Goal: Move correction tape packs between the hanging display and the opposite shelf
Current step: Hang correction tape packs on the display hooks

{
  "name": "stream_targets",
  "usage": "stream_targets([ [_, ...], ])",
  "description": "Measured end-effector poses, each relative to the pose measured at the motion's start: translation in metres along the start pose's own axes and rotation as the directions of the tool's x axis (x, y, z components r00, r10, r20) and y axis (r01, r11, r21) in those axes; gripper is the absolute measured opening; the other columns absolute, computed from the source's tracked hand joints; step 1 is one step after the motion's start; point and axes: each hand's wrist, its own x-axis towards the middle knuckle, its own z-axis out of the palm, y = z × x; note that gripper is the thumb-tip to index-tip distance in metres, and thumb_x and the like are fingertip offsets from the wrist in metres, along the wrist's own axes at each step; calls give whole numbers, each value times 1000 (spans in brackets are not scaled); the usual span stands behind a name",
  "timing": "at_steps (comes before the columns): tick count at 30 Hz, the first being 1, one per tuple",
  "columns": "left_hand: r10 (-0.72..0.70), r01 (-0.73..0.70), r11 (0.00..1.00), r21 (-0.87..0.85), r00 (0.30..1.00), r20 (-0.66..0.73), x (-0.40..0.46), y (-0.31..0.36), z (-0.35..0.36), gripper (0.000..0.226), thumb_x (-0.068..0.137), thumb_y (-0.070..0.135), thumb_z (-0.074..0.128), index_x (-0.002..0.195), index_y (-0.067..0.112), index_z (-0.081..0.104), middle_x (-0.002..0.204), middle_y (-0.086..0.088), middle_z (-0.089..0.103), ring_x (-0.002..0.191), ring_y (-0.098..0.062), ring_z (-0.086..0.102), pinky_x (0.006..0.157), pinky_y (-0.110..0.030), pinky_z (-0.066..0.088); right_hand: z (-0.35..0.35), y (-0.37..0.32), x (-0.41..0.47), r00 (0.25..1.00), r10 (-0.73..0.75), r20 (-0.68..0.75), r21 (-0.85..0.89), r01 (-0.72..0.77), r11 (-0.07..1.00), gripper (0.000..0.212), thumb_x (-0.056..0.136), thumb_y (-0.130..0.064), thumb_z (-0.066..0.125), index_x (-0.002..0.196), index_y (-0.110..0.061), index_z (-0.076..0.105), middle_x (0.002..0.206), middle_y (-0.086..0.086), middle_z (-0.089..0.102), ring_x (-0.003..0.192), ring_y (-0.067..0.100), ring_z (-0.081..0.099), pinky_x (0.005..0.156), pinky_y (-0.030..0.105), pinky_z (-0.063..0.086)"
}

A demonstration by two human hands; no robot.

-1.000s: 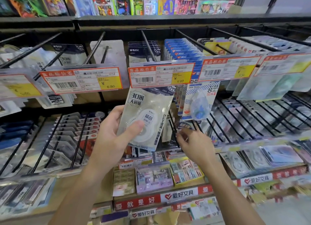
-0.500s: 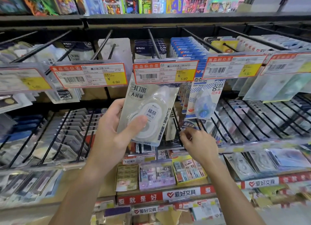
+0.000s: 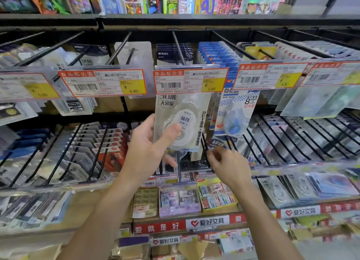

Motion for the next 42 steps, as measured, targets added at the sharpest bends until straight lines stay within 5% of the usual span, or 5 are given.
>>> stream_targets([
  [17,8,-4,997,81,998,-60,-15,-2,1,27,91,38,65,111,21,62,99,3,73,60,-30,68,37,-34,51,2,1,0,1000,-10,11,-12,10,1000,34,100,-44,46,85,-20,65,68,-2,65,60,23,59,49,27,35],
  [30,-30,16,995,-100,990,-134,-29,-14,15,35,88,37,68,115,16,59,103,-3,71,90,-27,73,42,-35,56,0,2,1,999,5,49,-16,-4,1000,32,101,-48,44,79,-27,51,65,-2,60,59,24,54,48,27,30],
  [36,-30,34,999,23,989,-145,-29,-20,11,30,89,36,67,111,17,61,104,-3,74,91,-23,74,63,-36,62,1,3,0,999,-3,38,-18,4,1000,34,100,-50,43,81,-25,55,69,-1,65,61,24,57,48,27,31],
  [42,153,-148,986,71,984,-86,-36,-17,15,18,93,36,64,110,32,63,107,1,73,99,-22,72,76,-29,59,1,4,0,999,-16,29,-18,16,1000,35,100,-47,43,85,-22,62,66,-3,62,59,22,54,48,27,29],
])
